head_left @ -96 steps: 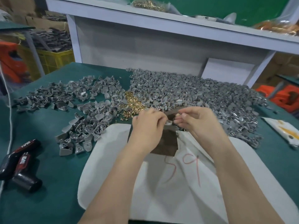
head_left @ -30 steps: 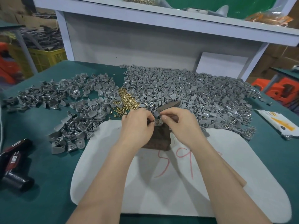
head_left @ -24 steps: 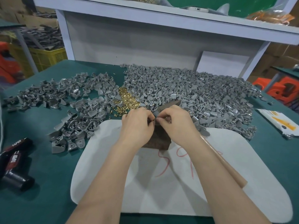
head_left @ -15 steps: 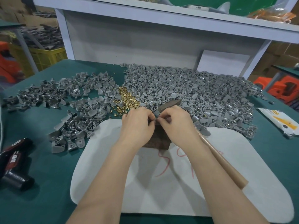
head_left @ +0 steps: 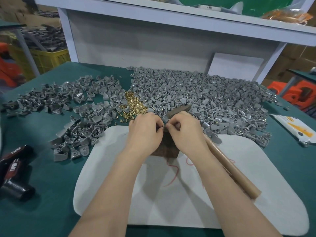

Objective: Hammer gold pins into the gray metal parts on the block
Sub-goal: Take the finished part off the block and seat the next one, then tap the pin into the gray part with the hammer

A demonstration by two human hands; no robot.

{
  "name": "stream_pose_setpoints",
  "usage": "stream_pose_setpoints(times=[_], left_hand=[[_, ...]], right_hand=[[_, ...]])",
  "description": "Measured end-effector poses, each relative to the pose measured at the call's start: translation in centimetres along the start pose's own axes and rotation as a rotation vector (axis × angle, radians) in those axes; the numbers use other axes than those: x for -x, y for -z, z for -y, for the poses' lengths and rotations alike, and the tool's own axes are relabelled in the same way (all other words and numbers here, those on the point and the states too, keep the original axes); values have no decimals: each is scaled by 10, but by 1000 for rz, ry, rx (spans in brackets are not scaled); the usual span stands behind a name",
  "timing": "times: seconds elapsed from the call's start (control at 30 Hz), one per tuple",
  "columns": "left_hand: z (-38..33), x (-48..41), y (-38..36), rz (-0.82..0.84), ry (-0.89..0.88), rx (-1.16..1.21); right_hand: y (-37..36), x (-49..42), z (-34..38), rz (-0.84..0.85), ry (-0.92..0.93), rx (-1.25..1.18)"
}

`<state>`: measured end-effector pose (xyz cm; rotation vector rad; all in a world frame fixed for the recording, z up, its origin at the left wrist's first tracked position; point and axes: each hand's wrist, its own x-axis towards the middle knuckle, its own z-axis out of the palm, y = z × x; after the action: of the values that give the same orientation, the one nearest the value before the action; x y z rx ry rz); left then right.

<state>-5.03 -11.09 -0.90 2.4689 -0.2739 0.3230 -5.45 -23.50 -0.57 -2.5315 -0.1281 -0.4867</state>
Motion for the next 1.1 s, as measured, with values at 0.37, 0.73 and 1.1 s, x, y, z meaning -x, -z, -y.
stream_pose_setpoints(times=[0.37,0.73,1.1], left_hand=[[-1,0,2,16,-14,0],[0,0,1,8,2,21],[0,-1,0,14,9,17]], right_hand=[[9,-9,10,129,42,181],[5,-9,1,84,-19,66],[-5,-1,-6,-47,68,-4]])
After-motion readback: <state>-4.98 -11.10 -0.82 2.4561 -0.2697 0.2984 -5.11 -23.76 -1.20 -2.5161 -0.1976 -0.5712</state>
